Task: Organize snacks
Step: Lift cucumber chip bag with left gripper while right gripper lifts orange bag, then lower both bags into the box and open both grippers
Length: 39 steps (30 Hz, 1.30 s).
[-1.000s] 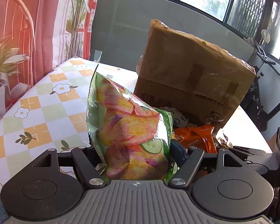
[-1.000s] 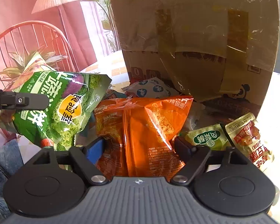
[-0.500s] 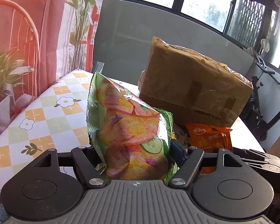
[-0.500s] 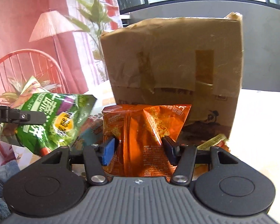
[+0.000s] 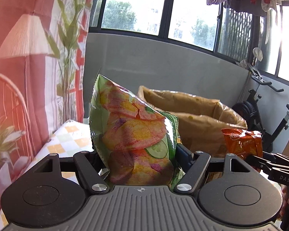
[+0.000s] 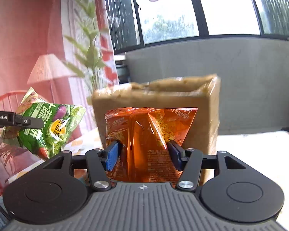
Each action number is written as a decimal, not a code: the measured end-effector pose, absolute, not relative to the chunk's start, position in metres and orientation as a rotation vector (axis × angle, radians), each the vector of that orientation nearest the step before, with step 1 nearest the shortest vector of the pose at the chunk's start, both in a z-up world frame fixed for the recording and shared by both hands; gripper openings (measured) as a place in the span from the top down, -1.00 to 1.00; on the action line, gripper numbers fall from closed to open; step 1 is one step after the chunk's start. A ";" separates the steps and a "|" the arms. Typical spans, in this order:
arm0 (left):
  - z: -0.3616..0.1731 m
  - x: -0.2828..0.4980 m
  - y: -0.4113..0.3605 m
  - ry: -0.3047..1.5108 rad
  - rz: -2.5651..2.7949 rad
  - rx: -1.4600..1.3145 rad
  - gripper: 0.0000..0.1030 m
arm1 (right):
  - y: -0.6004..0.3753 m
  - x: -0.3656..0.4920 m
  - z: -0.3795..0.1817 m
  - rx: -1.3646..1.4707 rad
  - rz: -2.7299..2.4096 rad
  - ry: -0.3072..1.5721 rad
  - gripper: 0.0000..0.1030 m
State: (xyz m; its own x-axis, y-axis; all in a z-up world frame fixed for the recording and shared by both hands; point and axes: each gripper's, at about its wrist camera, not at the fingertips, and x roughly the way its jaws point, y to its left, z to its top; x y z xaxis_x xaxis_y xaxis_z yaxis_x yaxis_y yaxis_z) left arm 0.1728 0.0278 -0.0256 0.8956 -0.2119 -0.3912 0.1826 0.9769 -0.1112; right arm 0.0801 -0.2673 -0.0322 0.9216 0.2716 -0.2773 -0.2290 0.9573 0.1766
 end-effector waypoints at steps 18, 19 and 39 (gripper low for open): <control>0.050 0.289 -0.069 0.264 -0.244 0.167 -0.48 | -0.280 0.178 0.046 0.051 0.178 0.156 -0.11; 0.047 0.299 -0.072 0.274 -0.231 0.188 -0.48 | -0.278 0.188 0.045 0.038 0.176 0.156 -0.11; 0.015 0.382 -0.102 0.469 -0.220 0.298 -0.73 | -0.275 0.274 0.011 0.109 0.152 0.306 -0.38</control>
